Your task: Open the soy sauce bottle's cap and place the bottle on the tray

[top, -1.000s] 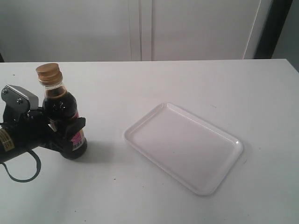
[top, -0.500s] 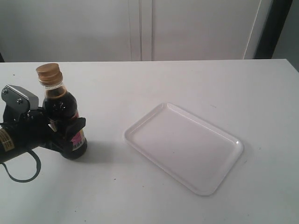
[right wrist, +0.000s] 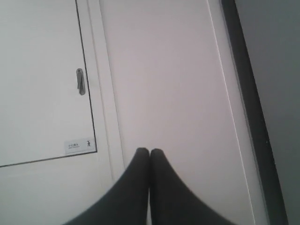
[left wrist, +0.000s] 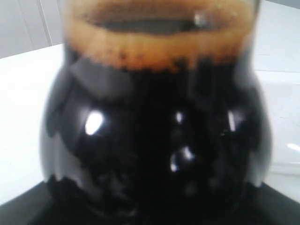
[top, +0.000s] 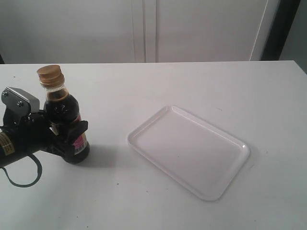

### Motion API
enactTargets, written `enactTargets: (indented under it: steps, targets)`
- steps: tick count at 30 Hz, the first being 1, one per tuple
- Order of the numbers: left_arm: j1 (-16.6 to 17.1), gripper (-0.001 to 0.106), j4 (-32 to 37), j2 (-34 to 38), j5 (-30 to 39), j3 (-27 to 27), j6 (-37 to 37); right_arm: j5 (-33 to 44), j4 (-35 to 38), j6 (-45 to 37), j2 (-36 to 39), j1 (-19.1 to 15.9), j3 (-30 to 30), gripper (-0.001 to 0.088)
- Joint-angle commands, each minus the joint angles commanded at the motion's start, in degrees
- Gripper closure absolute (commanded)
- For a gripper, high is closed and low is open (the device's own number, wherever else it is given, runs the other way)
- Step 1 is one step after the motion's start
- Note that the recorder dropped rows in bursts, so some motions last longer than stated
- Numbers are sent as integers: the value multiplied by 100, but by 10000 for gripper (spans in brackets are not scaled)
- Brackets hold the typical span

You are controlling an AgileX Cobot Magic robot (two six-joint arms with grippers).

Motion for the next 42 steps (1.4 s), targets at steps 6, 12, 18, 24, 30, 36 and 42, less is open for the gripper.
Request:
enactTargets:
  steps: [6, 12, 18, 24, 30, 36, 42]
  targets:
    - [0, 1053, -1, 0, 0, 0, -39, 688, -804, 387, 1039, 0, -642, 868]
    - [0, 1053, -1, 0, 0, 0, -39, 1735, -1451, 346, 1980, 0, -1040, 868]
    - [0, 1053, -1, 0, 0, 0, -137, 3331, -1557, 44, 2507, 10, -1271, 868]
    - [0, 1053, -1, 0, 0, 0, -177, 4775, -834, -1132, 2834, 229, -1508, 868]
    - [0, 1053, -1, 0, 0, 0, -177, 6137, 2440, -4175, 3249, 296, -1909, 868]
    - [0, 1053, -1, 0, 0, 0, -177, 7124, 5405, -6820, 3744, 307, -2139, 868]
    - [0, 1053, 24, 0, 0, 0, -177, 7608, 6458, -7495, 4251, 798, -2488, 868]
